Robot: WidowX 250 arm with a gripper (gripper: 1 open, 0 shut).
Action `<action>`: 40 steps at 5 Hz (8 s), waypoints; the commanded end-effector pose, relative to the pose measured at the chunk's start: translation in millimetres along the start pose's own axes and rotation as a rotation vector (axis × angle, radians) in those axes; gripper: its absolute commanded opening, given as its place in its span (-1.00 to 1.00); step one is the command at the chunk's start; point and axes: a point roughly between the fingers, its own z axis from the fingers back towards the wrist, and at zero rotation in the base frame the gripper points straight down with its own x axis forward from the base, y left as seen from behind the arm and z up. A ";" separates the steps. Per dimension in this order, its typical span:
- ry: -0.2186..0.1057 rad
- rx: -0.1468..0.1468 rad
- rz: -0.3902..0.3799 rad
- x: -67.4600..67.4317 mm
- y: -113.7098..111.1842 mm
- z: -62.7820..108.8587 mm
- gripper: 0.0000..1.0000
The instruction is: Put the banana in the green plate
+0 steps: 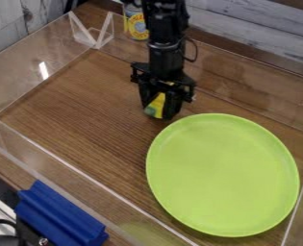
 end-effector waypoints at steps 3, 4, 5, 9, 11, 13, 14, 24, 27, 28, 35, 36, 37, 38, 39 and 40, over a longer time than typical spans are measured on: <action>-0.100 0.059 0.000 -8.7 -27.6 85.0 -1.00; -0.116 0.070 -0.004 -22.9 -41.4 114.5 -1.00; -0.117 0.066 -0.003 -43.9 -62.3 122.7 -1.00; -0.094 0.057 -0.001 -105.6 -148.8 91.4 -1.00; -0.099 0.057 0.001 -102.3 -150.5 65.2 -1.00; -0.112 0.040 0.067 -79.4 -135.9 63.6 -1.00; -0.112 0.030 0.102 -73.3 -131.7 62.9 -1.00; -0.072 0.010 0.109 -71.7 -156.1 44.9 -1.00; -0.059 0.016 0.102 -73.3 -157.0 43.0 -1.00; -0.054 0.018 0.099 -73.6 -157.1 42.3 -1.00; -0.025 0.033 0.077 -71.2 -152.7 38.8 -1.00; -0.020 0.035 0.074 -70.9 -152.0 38.5 -1.00; -0.016 0.037 0.070 -70.8 -151.5 38.4 -1.00; -0.015 0.032 0.056 -68.4 -152.4 39.8 -1.00; -0.015 0.026 0.041 -65.6 -152.9 41.4 -1.00; -0.014 0.020 0.029 -63.6 -153.3 43.1 -1.00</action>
